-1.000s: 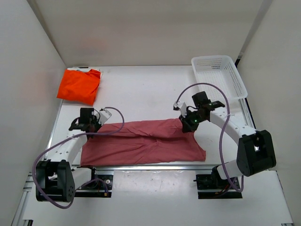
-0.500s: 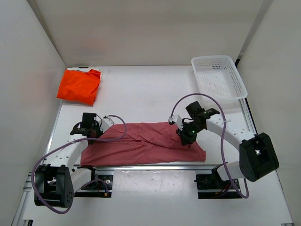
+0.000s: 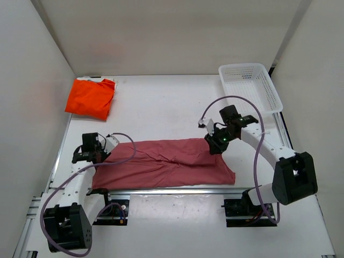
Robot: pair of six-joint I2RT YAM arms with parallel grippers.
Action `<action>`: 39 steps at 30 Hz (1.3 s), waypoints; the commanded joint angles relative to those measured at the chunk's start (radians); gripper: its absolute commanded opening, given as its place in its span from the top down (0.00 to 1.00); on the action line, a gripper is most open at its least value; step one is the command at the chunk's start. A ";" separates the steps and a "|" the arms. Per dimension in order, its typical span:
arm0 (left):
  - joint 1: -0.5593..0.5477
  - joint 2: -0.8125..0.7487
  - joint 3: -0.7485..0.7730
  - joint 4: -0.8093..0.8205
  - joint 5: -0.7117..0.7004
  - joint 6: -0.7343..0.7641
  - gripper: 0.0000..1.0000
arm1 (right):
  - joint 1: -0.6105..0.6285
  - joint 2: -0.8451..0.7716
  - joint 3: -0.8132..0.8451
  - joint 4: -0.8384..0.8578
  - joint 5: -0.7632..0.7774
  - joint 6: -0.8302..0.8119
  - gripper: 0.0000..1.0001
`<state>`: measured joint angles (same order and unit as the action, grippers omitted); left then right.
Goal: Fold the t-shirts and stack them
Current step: Fold the other side of the tshirt into a rectangle, then rotate the tshirt 90 degrees
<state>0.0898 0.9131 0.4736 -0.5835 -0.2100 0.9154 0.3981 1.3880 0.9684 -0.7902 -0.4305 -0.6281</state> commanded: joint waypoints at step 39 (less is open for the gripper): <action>0.105 0.438 0.172 0.202 -0.129 -0.369 0.46 | 0.008 0.684 0.519 0.247 0.605 0.261 1.00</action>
<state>0.1440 1.3937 0.6357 -0.3588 -0.3664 0.5858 0.3954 1.9572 1.3422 -0.5739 0.1108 -0.3477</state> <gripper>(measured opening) 0.542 0.004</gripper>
